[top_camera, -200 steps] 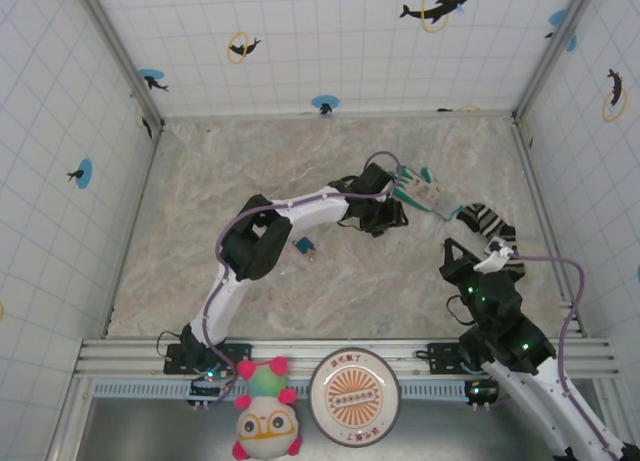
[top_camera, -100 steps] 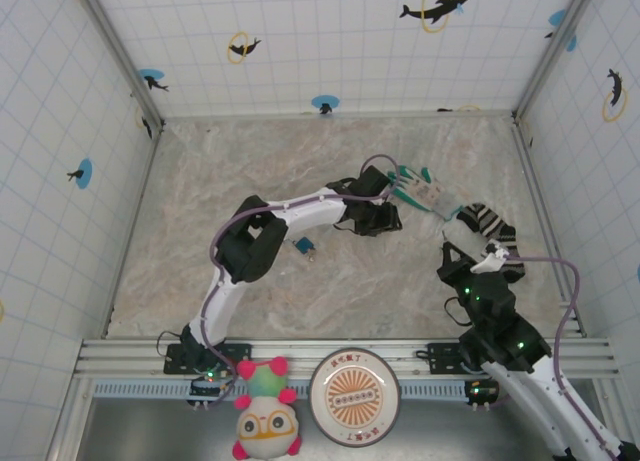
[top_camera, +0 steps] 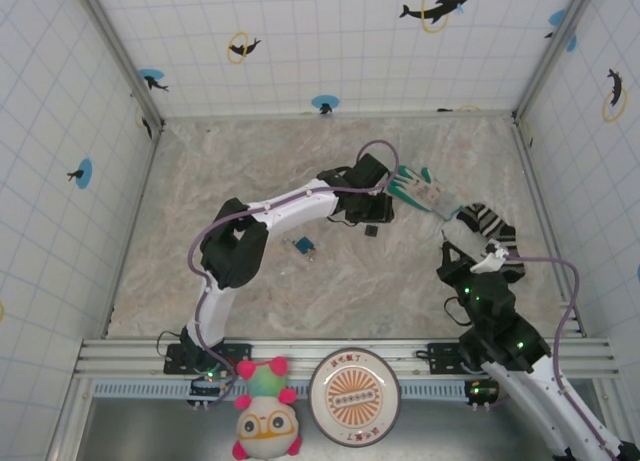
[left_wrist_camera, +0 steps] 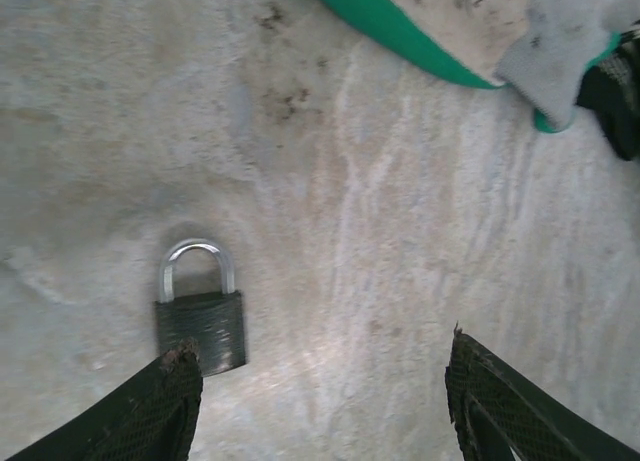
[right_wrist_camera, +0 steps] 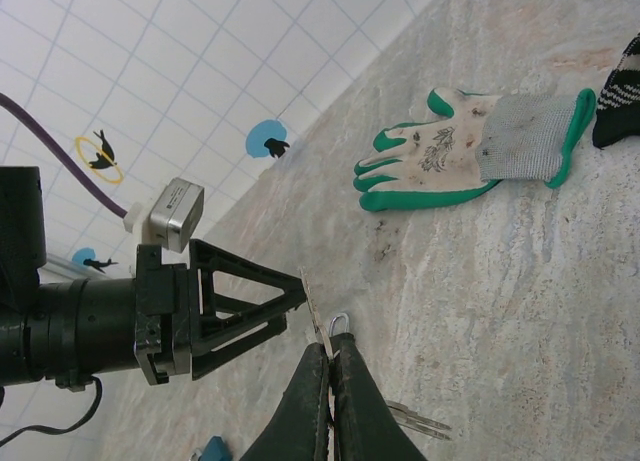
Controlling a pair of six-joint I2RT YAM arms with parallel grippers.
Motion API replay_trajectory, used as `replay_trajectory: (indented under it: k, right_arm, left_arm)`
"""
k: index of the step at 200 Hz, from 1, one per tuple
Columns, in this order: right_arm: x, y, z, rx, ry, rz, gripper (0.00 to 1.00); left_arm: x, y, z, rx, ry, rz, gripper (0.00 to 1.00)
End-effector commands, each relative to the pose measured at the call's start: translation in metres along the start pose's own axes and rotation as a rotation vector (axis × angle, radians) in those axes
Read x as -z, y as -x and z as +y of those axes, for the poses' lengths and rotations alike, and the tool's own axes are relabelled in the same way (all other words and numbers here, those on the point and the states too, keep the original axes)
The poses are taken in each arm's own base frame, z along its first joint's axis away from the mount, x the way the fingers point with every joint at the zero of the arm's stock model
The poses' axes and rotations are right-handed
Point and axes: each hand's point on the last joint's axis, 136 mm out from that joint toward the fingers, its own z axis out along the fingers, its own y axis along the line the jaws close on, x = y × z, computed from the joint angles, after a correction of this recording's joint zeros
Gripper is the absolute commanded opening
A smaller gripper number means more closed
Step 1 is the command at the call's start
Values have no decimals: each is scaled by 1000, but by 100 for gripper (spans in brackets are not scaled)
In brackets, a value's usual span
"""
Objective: Unlock with the key
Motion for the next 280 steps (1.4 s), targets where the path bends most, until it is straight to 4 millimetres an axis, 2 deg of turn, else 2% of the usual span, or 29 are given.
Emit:
replay_trajectory:
  k: [1,32,92,165,167,172,206,236,280]
  right_arm:
    - [-2,3,2,-29,23,-28,0]
    - [-2,3,2,-32,23,-28,0]
    - [-3,1,0,-30,17,-23,0]
    - [-4,1,-2,-25,9,-29,0]
    - [-4,1,-2,-25,9,-29,0]
    - [-4,1,-3,-24,7,-27,0]
    - [-4,1,-3,-23,5,-28,0]
    - [-4,1,-4,-23,4,-31,0]
    - [-6,-2,-5,-26,3,-27,0]
  left_arm:
    - [4,-3,22,-63,149,6,66]
    - [-10,-9,32,-76,201,41,65]
    - [-33,-18,33,-84,226,73,63]
    - [-43,-21,40,-105,304,88,49]
    - [-54,-27,47,-105,322,110,49]
    - [-57,-29,49,-103,332,115,49]
    - [-61,-32,51,-116,358,119,49]
    - [-66,-37,53,-136,384,134,42]
    - [-56,-36,55,-171,438,131,41]
